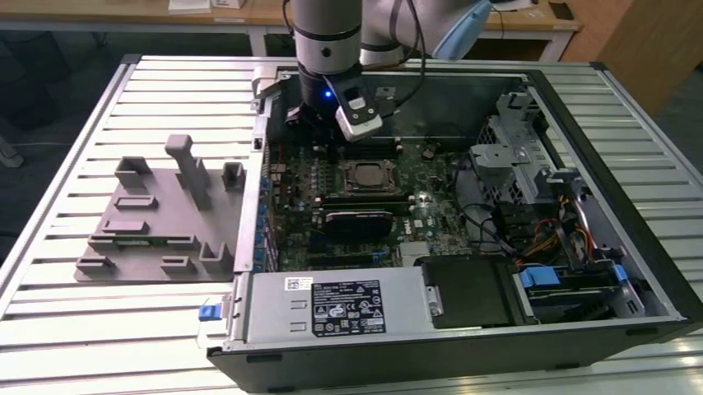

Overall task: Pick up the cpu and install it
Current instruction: 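Install the first cpu locking lever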

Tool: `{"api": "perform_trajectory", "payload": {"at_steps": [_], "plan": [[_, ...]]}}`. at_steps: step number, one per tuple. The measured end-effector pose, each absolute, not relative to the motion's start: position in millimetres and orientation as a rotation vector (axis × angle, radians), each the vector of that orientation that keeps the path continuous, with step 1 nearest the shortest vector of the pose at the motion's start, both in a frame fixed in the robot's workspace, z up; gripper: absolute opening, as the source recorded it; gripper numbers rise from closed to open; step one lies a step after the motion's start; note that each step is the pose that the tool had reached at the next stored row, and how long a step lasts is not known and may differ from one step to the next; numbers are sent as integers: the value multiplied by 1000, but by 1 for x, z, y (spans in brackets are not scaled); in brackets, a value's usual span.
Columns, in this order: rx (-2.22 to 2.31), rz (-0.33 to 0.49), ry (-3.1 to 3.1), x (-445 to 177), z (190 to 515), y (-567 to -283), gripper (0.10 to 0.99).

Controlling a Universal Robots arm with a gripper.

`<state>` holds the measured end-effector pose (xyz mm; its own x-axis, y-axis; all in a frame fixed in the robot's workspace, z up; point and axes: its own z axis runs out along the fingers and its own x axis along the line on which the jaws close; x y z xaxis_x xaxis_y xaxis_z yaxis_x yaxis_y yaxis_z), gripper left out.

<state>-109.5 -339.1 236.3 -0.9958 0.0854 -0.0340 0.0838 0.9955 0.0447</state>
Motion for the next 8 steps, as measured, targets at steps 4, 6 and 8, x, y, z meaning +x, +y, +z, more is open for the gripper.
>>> {"api": "perform_trajectory", "payload": {"at_steps": [4, 6, 8], "plan": [[132, 101, 3100, -111, 242, -339, 106], [132, 106, 3098, -111, 245, -339, 106], [132, 115, 3094, -112, 248, -339, 106]]}}
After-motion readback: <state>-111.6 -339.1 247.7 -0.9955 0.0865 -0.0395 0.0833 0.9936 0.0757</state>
